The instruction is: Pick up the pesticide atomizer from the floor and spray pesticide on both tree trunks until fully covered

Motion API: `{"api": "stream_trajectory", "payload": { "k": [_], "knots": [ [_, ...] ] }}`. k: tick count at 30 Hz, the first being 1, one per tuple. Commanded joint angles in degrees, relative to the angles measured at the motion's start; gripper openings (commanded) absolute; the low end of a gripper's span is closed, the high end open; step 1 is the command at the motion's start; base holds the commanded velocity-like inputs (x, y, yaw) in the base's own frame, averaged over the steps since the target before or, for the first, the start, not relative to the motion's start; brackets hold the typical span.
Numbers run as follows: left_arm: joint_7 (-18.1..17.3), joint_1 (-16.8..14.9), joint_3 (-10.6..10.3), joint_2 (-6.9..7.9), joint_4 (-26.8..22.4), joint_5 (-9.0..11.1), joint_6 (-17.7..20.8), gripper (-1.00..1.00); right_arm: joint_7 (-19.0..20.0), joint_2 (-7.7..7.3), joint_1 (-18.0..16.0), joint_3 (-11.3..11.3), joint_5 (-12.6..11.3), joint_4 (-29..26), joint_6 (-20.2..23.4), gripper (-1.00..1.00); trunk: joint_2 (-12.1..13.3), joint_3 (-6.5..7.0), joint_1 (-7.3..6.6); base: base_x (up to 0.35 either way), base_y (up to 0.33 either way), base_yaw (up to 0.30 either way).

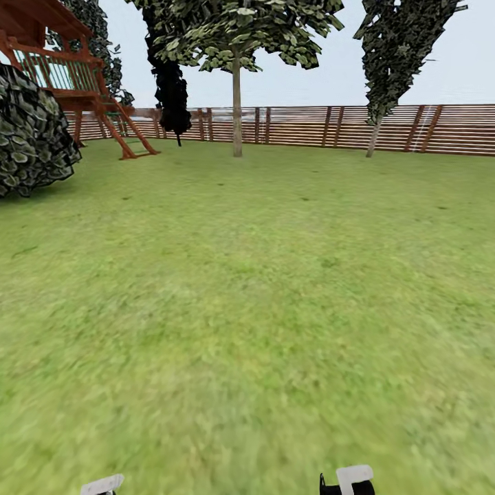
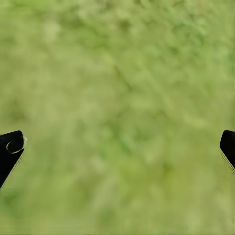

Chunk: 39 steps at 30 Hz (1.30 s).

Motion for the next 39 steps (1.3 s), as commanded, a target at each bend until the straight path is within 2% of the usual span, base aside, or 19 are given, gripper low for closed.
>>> {"api": "stream_trajectory", "payload": {
  "k": [1,39],
  "knots": [
    [0.0,0.0,0.0,0.00,0.0,0.0,0.0,-1.00,0.0,0.00,0.0,0.0,0.0,0.0,0.0,1.00,0.0,0.00,0.00,0.338,0.000,0.000],
    [0.0,0.0,-0.1,0.00,0.1,0.0,0.0,-1.00,0.0,0.00,0.0,0.0,0.0,0.0,0.0,1.00,0.0,0.00,0.00,0.338,0.000,0.000]
  ]
}}
